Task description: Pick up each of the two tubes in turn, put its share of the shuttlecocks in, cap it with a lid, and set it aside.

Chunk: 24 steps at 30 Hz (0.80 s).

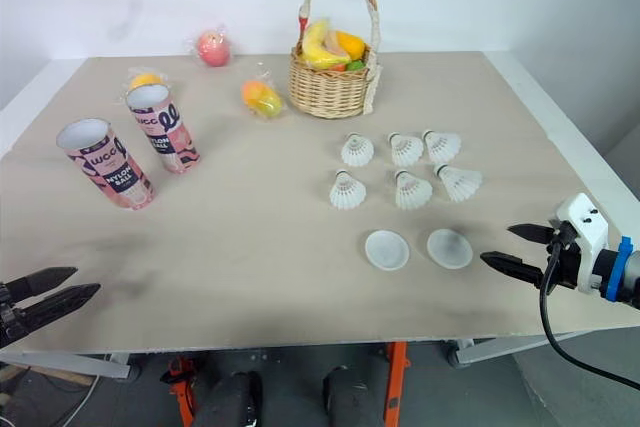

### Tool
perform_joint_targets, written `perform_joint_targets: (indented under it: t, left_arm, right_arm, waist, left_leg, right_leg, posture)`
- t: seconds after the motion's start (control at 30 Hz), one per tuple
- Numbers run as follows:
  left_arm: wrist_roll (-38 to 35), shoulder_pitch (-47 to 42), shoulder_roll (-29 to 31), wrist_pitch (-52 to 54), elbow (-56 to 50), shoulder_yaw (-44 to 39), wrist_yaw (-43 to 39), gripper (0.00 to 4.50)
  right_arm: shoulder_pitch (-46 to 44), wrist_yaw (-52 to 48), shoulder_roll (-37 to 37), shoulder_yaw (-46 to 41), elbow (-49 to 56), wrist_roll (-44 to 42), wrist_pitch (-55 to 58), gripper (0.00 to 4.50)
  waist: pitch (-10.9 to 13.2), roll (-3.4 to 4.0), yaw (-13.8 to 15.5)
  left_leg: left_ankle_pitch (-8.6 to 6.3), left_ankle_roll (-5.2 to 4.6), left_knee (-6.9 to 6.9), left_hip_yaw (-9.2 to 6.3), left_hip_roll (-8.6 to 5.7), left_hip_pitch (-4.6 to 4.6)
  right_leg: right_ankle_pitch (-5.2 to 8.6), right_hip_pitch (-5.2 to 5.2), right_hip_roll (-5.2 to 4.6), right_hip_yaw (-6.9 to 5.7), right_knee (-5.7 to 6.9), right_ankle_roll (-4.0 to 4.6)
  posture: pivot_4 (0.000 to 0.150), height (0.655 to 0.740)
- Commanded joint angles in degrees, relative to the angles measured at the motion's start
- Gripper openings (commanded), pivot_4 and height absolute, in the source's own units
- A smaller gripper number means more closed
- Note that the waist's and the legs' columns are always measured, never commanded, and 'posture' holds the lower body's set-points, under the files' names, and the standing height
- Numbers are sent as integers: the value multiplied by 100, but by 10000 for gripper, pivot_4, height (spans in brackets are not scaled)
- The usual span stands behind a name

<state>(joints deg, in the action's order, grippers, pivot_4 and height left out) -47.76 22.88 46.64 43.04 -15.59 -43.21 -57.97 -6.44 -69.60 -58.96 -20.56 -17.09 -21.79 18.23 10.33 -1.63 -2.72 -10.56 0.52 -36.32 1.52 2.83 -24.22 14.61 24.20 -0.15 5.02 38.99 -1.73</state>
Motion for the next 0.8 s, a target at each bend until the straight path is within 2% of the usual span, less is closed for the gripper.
perform_joint_targets:
  t: [0.03,0.43,0.53,0.63,0.8]
  left_arm:
    - [-94,-143,176,83,27,-45,-21,45000]
    - [-49,-568,204,219,164,255,69,45000]
    - [-87,-644,131,252,175,228,180,45000]
    - [-209,-605,62,437,34,204,356,45000]
    - [-342,-345,-406,380,-329,-107,810,45000]
  right_arm:
    - [67,38,-42,-151,273,-87,42,44830]
    - [388,223,-9,-372,936,-327,344,44830]
    - [322,281,71,-319,1476,-557,552,44830]
    - [55,339,270,-63,2207,-917,873,44830]
    - [-636,351,754,754,3194,-1417,1275,44830]
  waist:
    - [0,0,0]
    - [-1,-1,2]
    - [-1,-1,1]
    - [-1,-2,-8]
    - [0,-6,-25]
  left_leg:
    - [0,0,0,0,0,0]
    - [-1,2,0,2,4,1]
    - [-1,2,0,3,6,1]
    - [-1,2,0,2,12,1]
    - [-2,3,0,5,21,2]
  right_leg:
    - [0,0,0,0,0,0]
    - [-1,0,5,1,1,-1]
    - [-2,-1,6,2,1,-2]
    - [-3,0,12,2,2,-3]
    - [-7,1,15,2,2,-2]
  posture:
    - [1500,7400]
    - [1500,7400]
    - [1500,7400]
    - [1500,7400]
    - [1500,7400]
